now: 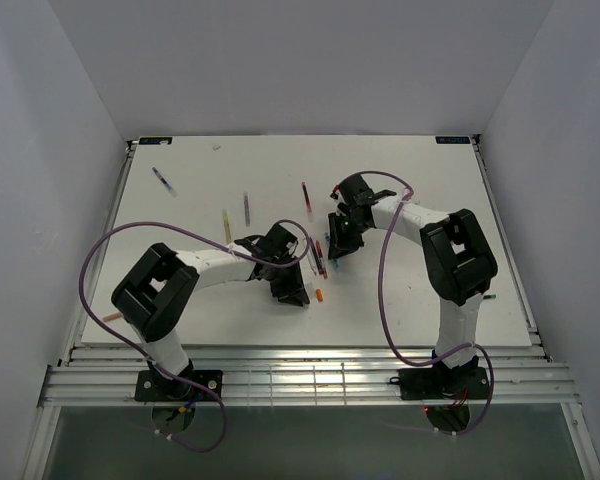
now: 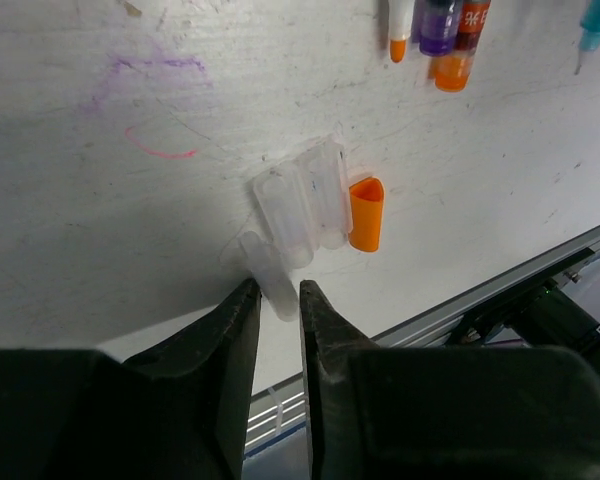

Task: Open the pen caps

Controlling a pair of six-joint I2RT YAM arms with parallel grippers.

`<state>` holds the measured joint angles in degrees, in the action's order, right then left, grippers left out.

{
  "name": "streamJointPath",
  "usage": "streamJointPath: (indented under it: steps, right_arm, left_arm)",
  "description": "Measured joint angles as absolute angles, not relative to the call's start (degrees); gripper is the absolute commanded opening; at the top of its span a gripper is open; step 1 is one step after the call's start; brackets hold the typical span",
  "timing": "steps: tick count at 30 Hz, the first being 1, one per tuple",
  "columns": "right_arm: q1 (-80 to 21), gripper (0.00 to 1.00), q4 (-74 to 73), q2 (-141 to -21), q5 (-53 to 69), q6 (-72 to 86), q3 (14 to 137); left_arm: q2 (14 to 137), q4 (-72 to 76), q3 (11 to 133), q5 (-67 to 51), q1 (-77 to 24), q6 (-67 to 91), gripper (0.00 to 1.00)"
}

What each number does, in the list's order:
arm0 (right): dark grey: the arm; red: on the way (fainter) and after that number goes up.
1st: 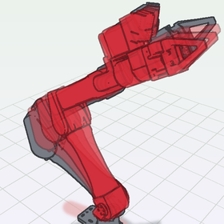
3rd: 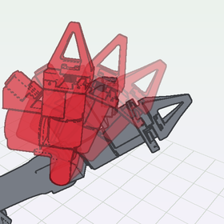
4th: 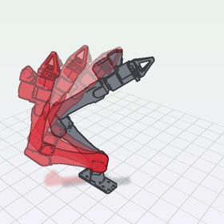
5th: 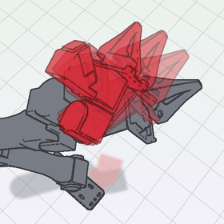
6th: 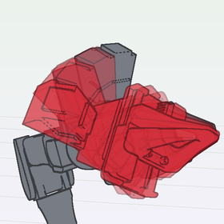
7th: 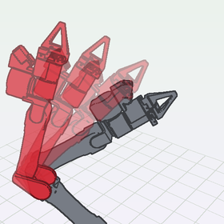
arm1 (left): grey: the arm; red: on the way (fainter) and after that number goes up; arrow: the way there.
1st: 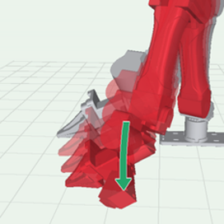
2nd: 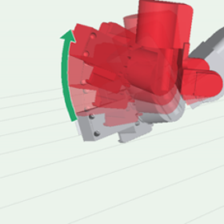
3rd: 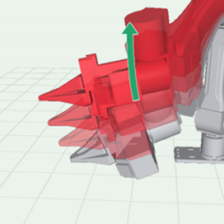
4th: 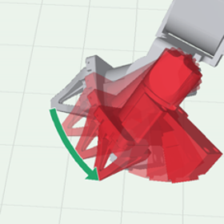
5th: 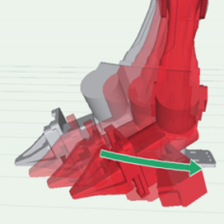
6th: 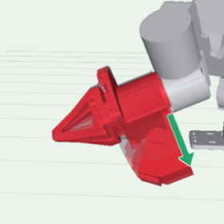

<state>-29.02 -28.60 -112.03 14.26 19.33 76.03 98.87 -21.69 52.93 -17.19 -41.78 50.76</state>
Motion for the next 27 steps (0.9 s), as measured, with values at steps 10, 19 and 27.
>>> streamJointPath:
  steps: [10, 19, 27]
  right_arm:
    - [-29.17, 0.37, -28.58, -113.06, 14.50, 18.85, 76.60]
    - [-29.17, 0.54, -28.29, -119.63, 12.53, 18.79, 89.95]
    - [-29.17, 0.56, -30.13, -133.29, 9.30, 16.38, 115.96]
  left_arm:
    - [98.56, -20.10, 52.01, -18.79, -40.16, 51.46, 0.42]
    - [94.59, -22.76, 50.89, -14.85, -39.44, 48.84, 0.52]
    - [84.31, -25.08, 47.86, -10.98, -39.31, 46.17, 0.53]
